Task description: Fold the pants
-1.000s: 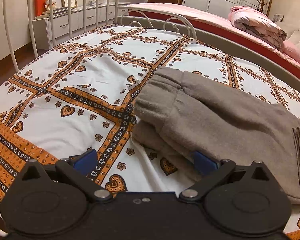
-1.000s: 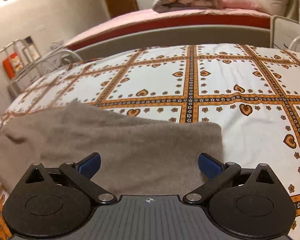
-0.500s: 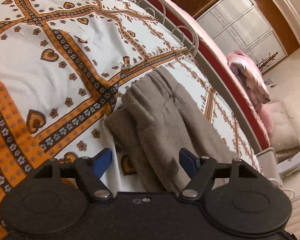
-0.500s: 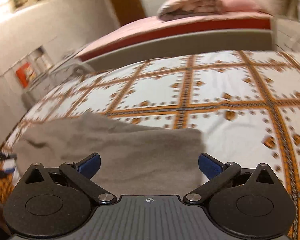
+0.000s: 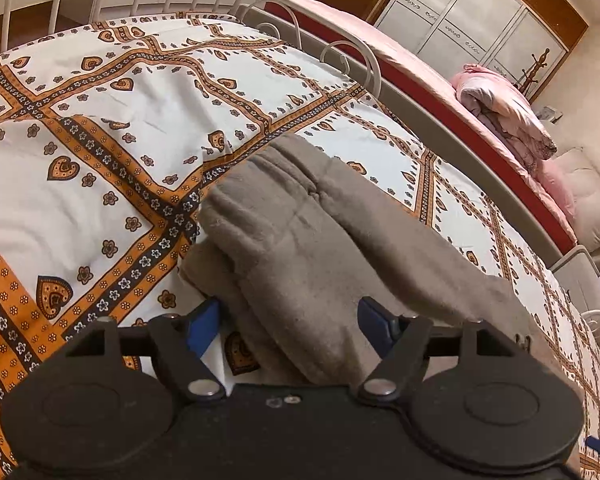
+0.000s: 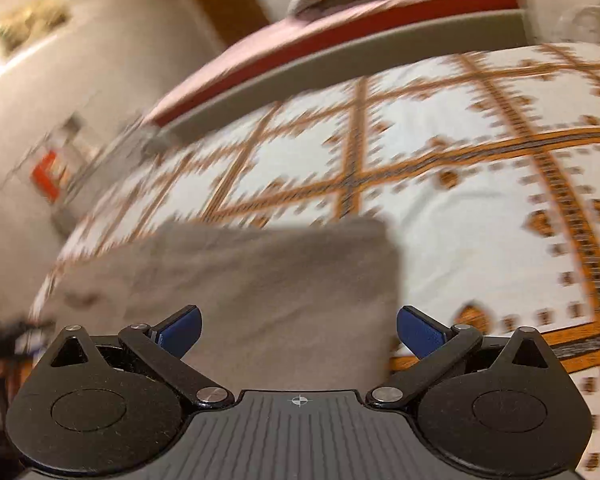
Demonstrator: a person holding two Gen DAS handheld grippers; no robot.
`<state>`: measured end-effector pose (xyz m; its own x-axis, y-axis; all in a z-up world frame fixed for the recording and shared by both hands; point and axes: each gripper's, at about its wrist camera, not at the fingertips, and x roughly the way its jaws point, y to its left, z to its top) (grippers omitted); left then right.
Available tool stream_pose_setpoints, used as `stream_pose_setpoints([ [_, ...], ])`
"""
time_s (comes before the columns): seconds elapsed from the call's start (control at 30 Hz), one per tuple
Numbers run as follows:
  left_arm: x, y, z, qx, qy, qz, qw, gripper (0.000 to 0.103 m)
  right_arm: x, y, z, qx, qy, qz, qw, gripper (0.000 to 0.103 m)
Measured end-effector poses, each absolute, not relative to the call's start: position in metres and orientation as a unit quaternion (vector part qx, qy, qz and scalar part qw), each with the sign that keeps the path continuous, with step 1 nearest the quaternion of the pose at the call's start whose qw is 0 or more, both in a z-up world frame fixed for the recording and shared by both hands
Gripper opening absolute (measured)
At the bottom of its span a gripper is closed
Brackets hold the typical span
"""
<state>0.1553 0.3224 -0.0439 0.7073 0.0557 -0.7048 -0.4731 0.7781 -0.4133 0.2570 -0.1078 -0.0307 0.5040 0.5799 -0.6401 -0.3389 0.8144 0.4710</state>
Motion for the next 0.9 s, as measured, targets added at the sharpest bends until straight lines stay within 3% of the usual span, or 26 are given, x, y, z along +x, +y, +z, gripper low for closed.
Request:
stream_pose_setpoints([
  [0.1,0.155,0.323,-0.045,-0.292,0.354,0.150,0.876,0.065,0.248,-0.068,-0.053,0.035,0.475,0.292,0.830,0.103],
  [0.2,0.153,0.322,-0.045,-0.284,0.356,0.147,0.878,0.066,0.226,-0.043,-0.054,-0.082,0.456,0.298,0.835,0.103],
  [0.37,0.151,0.323,-0.045,-0.284,0.357,0.146,0.878,0.067,0.214,-0.049,-0.039,-0.037,0.421,0.311,0.852,0.103],
  [0.47,0.147,0.325,-0.045,-0.299,0.354,0.141,0.875,0.063,0.224,-0.045,-0.055,-0.051,0.470,0.294,0.831,0.103],
  [0.53,0.141,0.327,-0.044,-0.326,0.346,0.125,0.871,0.060,0.223,-0.046,-0.044,-0.044,0.451,0.298,0.840,0.103],
  [0.77,0.133,0.339,-0.057,-0.394,0.349,0.116,0.842,0.050,0.232,-0.077,-0.017,0.054,0.406,0.282,0.867,0.103],
  [0.9,0.129,0.344,-0.062,-0.423,0.342,0.114,0.832,0.049,0.246,-0.099,-0.013,0.107,0.403,0.265,0.869,0.103],
])
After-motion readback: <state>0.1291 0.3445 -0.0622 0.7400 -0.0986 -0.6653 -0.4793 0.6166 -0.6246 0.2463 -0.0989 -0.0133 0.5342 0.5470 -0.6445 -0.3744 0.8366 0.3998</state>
